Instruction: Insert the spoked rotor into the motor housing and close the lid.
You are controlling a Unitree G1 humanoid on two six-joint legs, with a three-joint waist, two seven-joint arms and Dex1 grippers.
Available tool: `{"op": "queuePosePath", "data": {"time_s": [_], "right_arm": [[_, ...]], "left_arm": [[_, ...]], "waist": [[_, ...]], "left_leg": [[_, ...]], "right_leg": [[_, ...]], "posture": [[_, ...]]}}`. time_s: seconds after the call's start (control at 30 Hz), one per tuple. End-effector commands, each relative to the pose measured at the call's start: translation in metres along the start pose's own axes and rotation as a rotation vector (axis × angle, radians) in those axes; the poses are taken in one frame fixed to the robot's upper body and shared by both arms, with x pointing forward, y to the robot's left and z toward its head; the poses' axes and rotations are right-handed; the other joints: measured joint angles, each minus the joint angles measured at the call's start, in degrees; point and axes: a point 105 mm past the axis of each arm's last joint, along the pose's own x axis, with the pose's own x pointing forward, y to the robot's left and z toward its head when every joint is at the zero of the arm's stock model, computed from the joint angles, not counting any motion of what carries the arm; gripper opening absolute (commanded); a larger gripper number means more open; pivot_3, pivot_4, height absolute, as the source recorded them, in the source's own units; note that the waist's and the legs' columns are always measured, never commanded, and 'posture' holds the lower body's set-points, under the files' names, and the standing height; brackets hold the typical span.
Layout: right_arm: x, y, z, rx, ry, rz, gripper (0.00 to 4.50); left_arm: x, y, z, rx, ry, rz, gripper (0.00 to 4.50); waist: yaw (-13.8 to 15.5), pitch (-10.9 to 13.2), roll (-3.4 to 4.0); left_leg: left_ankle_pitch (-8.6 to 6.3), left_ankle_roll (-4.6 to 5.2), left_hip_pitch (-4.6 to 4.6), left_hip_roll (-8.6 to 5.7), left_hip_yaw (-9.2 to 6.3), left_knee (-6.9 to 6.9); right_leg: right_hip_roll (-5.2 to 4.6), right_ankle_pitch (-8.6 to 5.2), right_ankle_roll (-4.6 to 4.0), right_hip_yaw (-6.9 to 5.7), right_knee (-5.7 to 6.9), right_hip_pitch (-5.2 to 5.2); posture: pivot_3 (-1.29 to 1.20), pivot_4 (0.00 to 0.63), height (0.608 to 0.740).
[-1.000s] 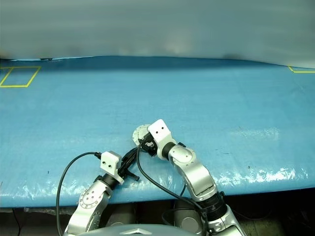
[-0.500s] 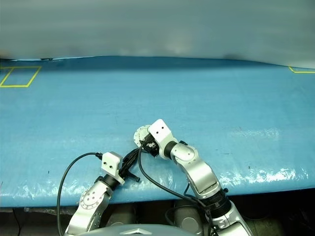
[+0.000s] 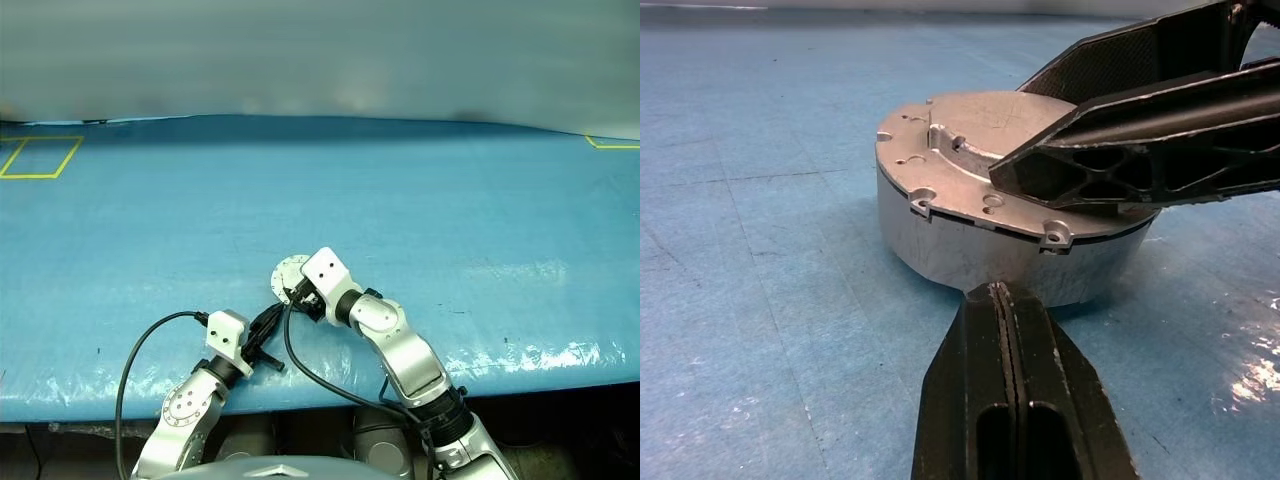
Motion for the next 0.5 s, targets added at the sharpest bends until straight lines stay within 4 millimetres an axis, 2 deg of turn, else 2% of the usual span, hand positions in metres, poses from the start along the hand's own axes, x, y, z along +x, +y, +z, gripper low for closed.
{"op": "queuePosePath", "data": {"time_s": [0.03,0.2,0.3,0.5], "right_arm": [[0.001,0.0,-0.013,-0.038,0.052,0.012,3.04],[0.0,-0.004,-0.017,-0.018,0.06,-0.006,3.04],[0.001,-0.006,-0.013,0.08,0.035,-0.021,3.04],[0.001,-0.004,-0.018,-0.035,0.096,-0.007,3.04]], "left_arm": [[0.001,-0.004,-0.003,0.014,0.011,-0.014,0.0],[0.002,-0.002,-0.003,0.015,0.01,-0.009,0.0],[0.002,-0.001,-0.003,0.019,0.012,-0.003,0.0],[-0.001,0.008,-0.004,0.025,0.018,0.024,0.0]], "waist": [[0.0,0.0,0.0],[0.0,0.0,0.04],[0.0,0.0,0.04],[0.0,-0.1,0.08]], "left_leg": [[0.0,0.0,0.02,0.0,0.01,0.0],[0.0,0.0,0.11,0.0,0.01,0.01],[0.0,0.0,0.2,0.0,0.01,0.01],[0.0,0.0,0.24,0.0,0.05,0.01]], "right_leg": [[0.0,0.0,0.0,0.0,0.0,0.02],[0.0,0.0,0.0,0.01,0.01,0.09],[0.0,0.0,0.0,0.01,0.02,0.17],[-0.01,0.0,0.0,0.04,0.02,0.18]], "posture": [[0.0,0.15,0.74],[0.0,0.15,0.74],[0.0,0.15,0.74],[0.0,0.15,0.74]]}}
